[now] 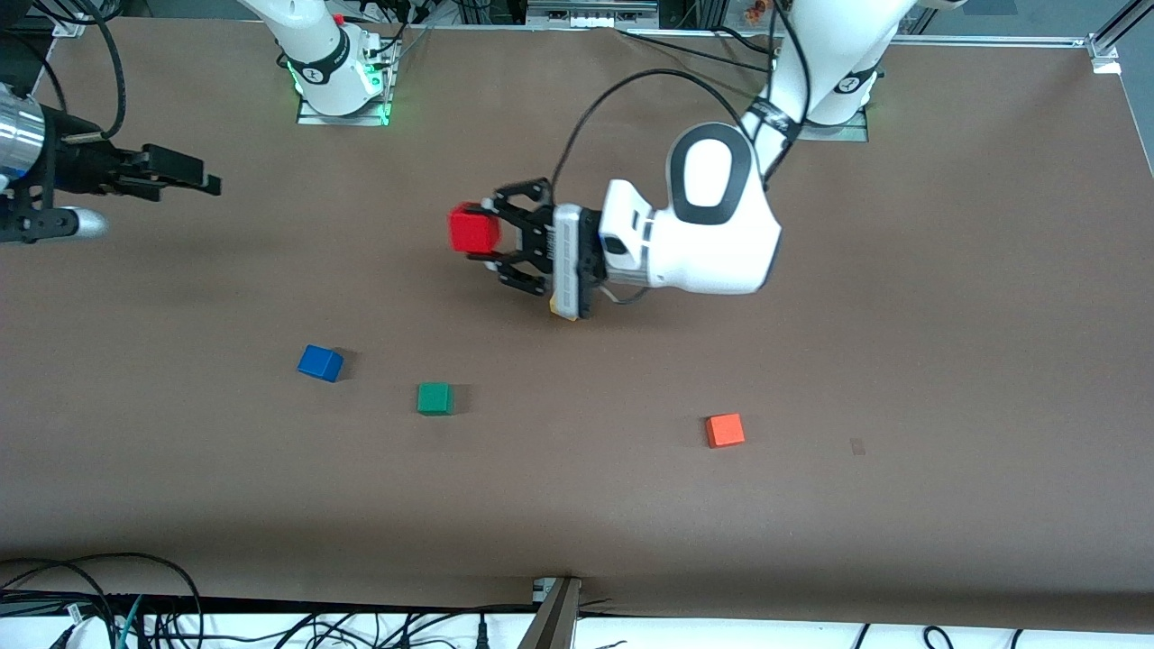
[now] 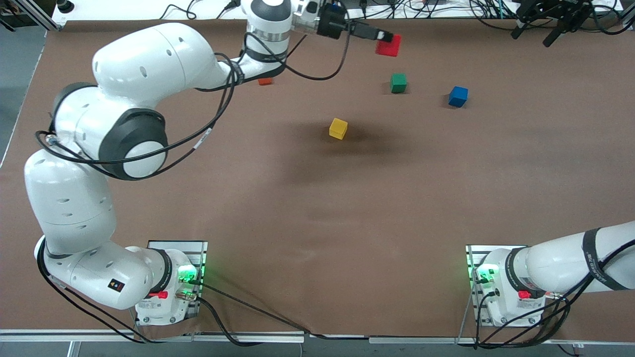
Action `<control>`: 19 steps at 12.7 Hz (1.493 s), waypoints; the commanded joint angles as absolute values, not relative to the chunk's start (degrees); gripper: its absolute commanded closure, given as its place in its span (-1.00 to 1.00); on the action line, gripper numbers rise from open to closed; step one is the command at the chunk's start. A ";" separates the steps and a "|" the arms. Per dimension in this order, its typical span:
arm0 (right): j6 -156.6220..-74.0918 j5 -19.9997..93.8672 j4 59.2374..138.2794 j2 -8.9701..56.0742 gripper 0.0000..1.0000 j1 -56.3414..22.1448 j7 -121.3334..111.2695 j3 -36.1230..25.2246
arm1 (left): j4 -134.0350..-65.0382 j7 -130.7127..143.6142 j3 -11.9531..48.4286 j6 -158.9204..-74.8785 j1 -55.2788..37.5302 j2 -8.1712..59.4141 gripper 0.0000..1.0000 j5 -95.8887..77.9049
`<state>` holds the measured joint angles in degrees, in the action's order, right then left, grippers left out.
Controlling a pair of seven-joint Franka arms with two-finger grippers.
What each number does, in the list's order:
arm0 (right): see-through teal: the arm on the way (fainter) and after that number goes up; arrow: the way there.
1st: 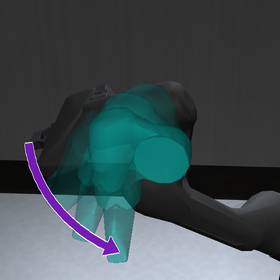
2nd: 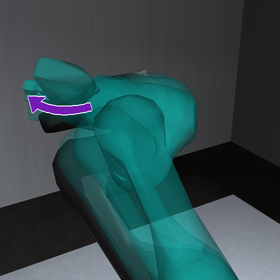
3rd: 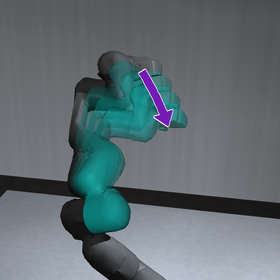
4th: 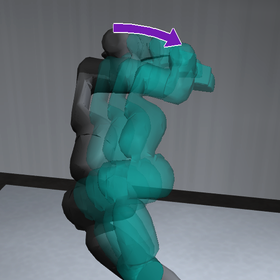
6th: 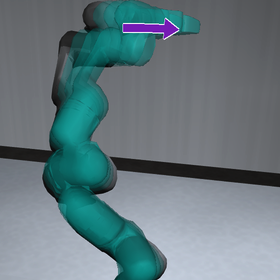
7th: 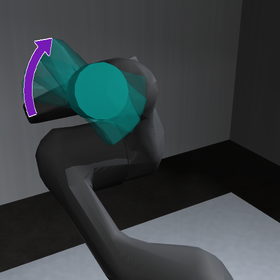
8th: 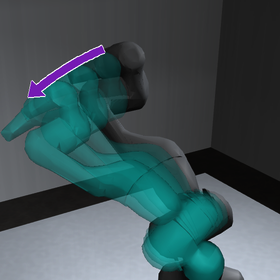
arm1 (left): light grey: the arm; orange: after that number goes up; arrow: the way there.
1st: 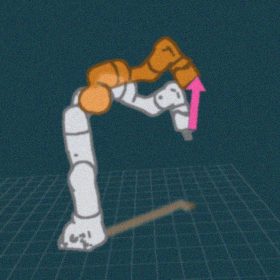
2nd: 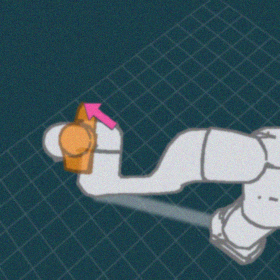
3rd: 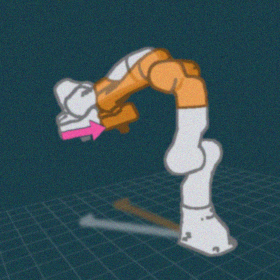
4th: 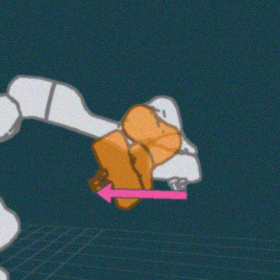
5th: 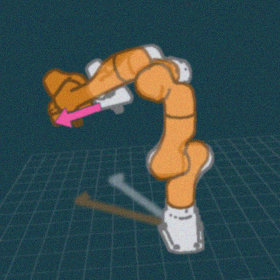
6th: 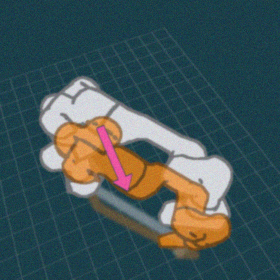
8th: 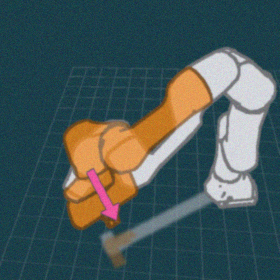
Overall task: Pass red block to right arm, stack on blue
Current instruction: 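Lift the red cube with the left gripper while the right gripper approaches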
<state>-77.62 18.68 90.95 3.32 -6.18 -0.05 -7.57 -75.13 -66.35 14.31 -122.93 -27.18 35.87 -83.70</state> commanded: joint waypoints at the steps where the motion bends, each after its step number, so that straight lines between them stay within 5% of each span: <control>1: -73.93 26.17 90.97 4.39 -1.00 -5.54 0.44 -7.91 | -64.79 -67.06 13.54 -127.68 -31.89 40.34 1.00 -87.00; 19: -78.21 81.99 114.08 10.37 -1.00 -3.24 4.74 -12.40 | -61.96 -66.53 13.71 -128.94 -33.13 42.71 1.00 -88.59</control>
<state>-76.20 78.36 112.56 11.44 -2.52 2.44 -12.94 -64.24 -66.28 14.08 -128.92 -32.57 41.58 -86.63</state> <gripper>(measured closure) 0.000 0.441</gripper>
